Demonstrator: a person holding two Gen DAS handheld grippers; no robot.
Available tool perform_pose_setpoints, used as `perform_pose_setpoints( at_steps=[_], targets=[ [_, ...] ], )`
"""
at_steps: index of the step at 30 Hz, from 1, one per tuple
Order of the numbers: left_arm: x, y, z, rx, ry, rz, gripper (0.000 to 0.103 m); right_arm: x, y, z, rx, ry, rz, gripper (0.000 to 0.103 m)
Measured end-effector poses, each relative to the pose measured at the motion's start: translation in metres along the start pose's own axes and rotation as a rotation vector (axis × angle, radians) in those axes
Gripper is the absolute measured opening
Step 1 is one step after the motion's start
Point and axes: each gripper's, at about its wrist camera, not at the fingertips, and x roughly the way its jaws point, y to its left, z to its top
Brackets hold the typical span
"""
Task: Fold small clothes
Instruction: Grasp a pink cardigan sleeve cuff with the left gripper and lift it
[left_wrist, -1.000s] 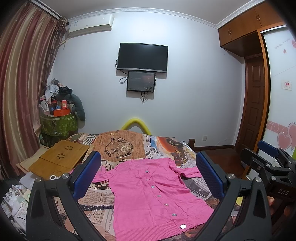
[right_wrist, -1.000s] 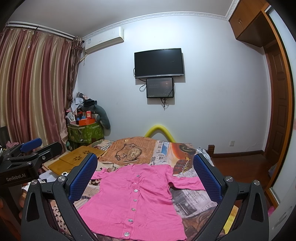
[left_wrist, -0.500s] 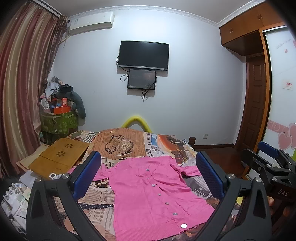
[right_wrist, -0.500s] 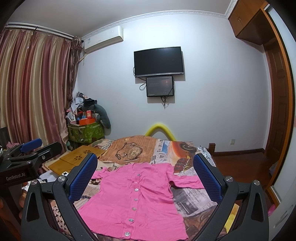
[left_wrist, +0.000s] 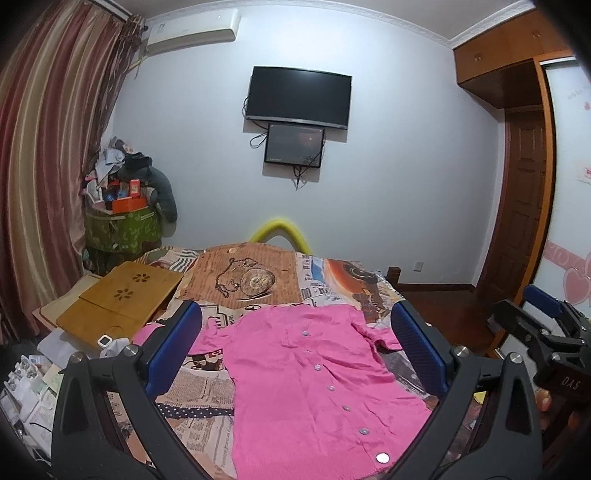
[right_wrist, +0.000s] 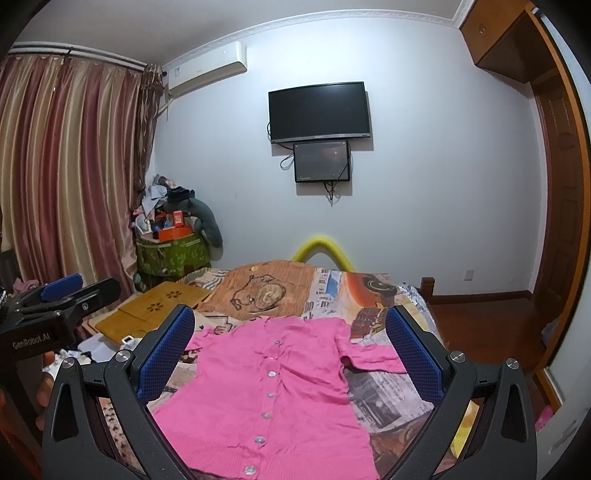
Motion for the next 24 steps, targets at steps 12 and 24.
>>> perform_pose_setpoints(
  at_steps=[12, 24],
  targets=[
    [0.120, 0.073, -0.005, -0.090, 0.182, 0.160, 0.103, 0.068, -0.017, 0.003, -0.033, 0.071, -0.004, 0.103],
    [0.254, 0.158, -0.044, 0.004, 0.356, 0.382, 0.103, 0.173, -0.053, -0.027, -0.058, 0.286, -0.027, 0.102]
  ],
)
